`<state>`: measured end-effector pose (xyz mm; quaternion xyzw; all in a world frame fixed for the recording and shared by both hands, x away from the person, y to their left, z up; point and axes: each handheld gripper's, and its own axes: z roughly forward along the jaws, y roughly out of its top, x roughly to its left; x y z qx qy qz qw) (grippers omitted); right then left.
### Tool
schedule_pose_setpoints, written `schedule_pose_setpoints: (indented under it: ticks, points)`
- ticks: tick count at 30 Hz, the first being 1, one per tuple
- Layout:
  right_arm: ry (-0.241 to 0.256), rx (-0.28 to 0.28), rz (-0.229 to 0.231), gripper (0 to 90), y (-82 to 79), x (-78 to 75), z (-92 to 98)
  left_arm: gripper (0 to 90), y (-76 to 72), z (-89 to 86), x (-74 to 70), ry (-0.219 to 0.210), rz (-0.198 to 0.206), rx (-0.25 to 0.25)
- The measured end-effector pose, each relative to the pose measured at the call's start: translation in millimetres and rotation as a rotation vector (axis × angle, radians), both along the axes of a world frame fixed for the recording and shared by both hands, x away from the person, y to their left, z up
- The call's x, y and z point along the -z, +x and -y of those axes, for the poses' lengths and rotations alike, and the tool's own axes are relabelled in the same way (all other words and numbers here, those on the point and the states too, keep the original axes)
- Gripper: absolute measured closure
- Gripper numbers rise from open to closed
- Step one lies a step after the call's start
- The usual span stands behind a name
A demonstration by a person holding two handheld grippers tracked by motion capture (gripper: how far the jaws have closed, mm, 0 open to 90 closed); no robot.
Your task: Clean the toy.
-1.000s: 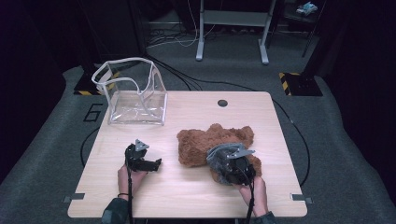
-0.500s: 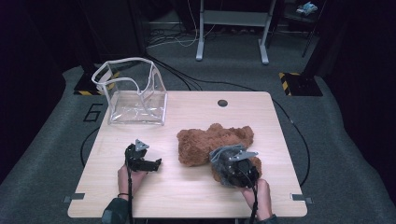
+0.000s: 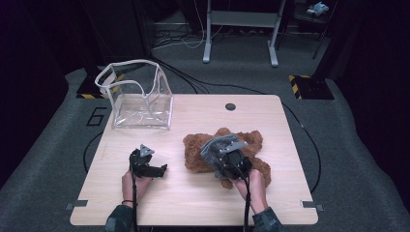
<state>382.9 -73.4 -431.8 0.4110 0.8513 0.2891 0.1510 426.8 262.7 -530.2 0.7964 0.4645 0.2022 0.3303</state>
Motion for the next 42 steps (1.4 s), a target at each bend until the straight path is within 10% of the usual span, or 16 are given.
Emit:
schedule_pose_setpoints:
  ticks: [25, 42]
  points:
    - [-0.035, -0.068, -0.174, 69.3, -35.4, 60.4, 5.1, 1.3, 0.0, 0.1, 0.1, -0.001, 0.001, -0.001]
    - [0.069, -0.08, 0.0, 69.1, -31.5, 9.3, -1.5, 1.3, 0.0, 0.0, 0.0, 0.0, 0.0, 0.0]
